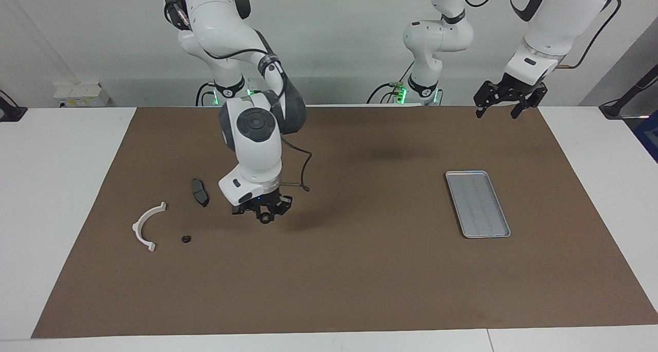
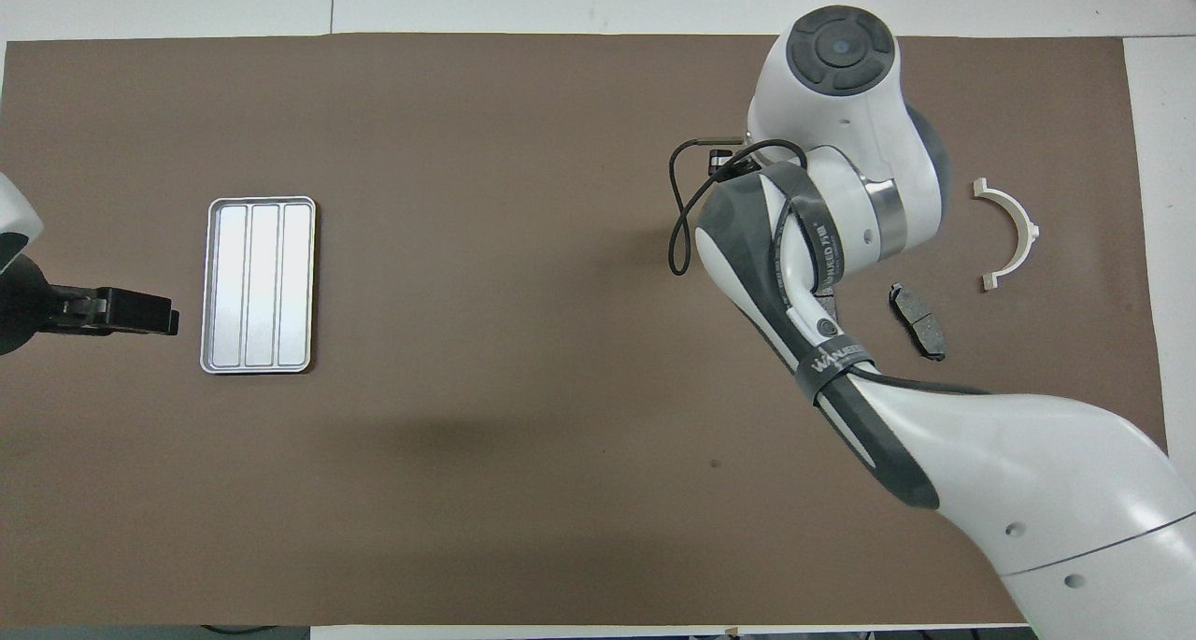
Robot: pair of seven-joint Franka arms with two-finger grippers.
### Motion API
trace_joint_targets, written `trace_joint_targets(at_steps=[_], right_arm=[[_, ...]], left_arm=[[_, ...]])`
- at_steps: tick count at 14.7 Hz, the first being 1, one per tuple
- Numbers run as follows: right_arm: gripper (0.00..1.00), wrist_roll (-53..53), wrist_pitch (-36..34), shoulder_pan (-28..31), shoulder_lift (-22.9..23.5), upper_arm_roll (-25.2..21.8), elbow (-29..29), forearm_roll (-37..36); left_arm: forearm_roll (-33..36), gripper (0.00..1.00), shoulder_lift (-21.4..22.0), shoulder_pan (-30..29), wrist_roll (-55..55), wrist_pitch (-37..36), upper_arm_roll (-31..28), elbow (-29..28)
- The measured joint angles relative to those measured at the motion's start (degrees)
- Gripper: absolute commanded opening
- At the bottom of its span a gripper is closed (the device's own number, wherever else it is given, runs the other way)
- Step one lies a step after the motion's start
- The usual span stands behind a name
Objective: Place bearing gear from tray to pile
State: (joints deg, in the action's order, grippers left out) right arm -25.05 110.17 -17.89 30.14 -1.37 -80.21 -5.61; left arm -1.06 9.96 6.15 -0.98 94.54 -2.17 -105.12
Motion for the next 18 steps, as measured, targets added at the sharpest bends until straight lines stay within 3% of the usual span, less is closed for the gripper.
trace_joint_targets(at_steps=[3,6,13,18], right_arm=[[0.0,8.2,3.1,5.0,-0.1,0.1,-2.9,1.6],[0.0,12.1,10.9,8.0,-0.9,0.1,-9.1,2.3],[0.0,16.4,23.5,11.4,-1.9,0.1,-20.0,3.4],[0.0,16.6,26.2,11.6,-1.9,0.1,-22.1,3.5]], left_arm=[[0.0,1.0,0.0,0.0,0.0,0.0,0.0,0.0],[0.0,1.0,0.0,0.0,0.0,0.0,0.0,0.0],[0.0,1.0,0.0,0.0,0.0,0.0,0.0,0.0],[0.0,1.0,0.0,0.0,0.0,0.0,0.0,0.0]])
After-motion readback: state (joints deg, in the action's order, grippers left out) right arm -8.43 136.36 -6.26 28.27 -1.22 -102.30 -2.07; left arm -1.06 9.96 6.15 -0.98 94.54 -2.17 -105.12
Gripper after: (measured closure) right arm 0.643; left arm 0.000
